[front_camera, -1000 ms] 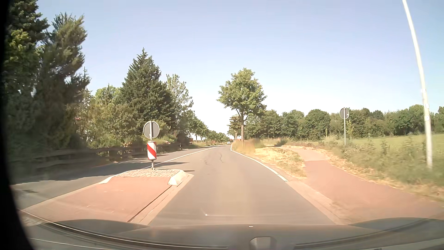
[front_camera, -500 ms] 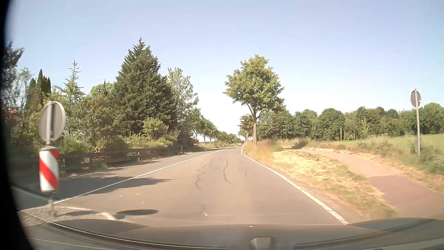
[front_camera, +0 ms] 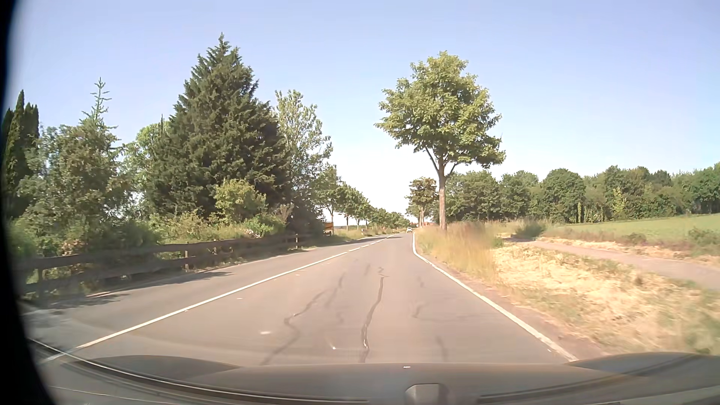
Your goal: Follow the waypoints while adhering to traffic rules and regulations
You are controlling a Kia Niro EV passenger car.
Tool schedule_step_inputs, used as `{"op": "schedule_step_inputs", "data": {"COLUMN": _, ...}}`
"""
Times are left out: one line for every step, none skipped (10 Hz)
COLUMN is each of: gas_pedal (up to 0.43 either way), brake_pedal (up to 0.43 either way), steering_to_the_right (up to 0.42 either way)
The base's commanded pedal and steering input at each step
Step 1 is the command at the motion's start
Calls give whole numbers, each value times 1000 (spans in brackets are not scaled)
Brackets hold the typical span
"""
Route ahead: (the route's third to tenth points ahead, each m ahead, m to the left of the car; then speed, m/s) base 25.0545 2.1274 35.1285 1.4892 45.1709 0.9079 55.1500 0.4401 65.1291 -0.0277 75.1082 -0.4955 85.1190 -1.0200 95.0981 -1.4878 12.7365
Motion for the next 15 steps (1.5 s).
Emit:
{"op": "schedule_step_inputs", "data": {"gas_pedal": 138, "brake_pedal": 6, "steering_to_the_right": -22}}
{"op": "schedule_step_inputs", "data": {"gas_pedal": 138, "brake_pedal": 6, "steering_to_the_right": -14}}
{"op": "schedule_step_inputs", "data": {"gas_pedal": 138, "brake_pedal": 6, "steering_to_the_right": -8}}
{"op": "schedule_step_inputs", "data": {"gas_pedal": 138, "brake_pedal": 6, "steering_to_the_right": -2}}
{"op": "schedule_step_inputs", "data": {"gas_pedal": 138, "brake_pedal": 6, "steering_to_the_right": 5}}
{"op": "schedule_step_inputs", "data": {"gas_pedal": 138, "brake_pedal": 6, "steering_to_the_right": 10}}
{"op": "schedule_step_inputs", "data": {"gas_pedal": 138, "brake_pedal": 6, "steering_to_the_right": 12}}
{"op": "schedule_step_inputs", "data": {"gas_pedal": 150, "brake_pedal": 6, "steering_to_the_right": 13}}
{"op": "schedule_step_inputs", "data": {"gas_pedal": 150, "brake_pedal": 6, "steering_to_the_right": 13}}
{"op": "schedule_step_inputs", "data": {"gas_pedal": 169, "brake_pedal": 6, "steering_to_the_right": 15}}
{"op": "schedule_step_inputs", "data": {"gas_pedal": 177, "brake_pedal": 6, "steering_to_the_right": 17}}
{"op": "schedule_step_inputs", "data": {"gas_pedal": 177, "brake_pedal": 6, "steering_to_the_right": 19}}
{"op": "schedule_step_inputs", "data": {"gas_pedal": 177, "brake_pedal": 6, "steering_to_the_right": 21}}
{"op": "schedule_step_inputs", "data": {"gas_pedal": 177, "brake_pedal": 6, "steering_to_the_right": 21}}
{"op": "schedule_step_inputs", "data": {"gas_pedal": 177, "brake_pedal": 6, "steering_to_the_right": 21}}
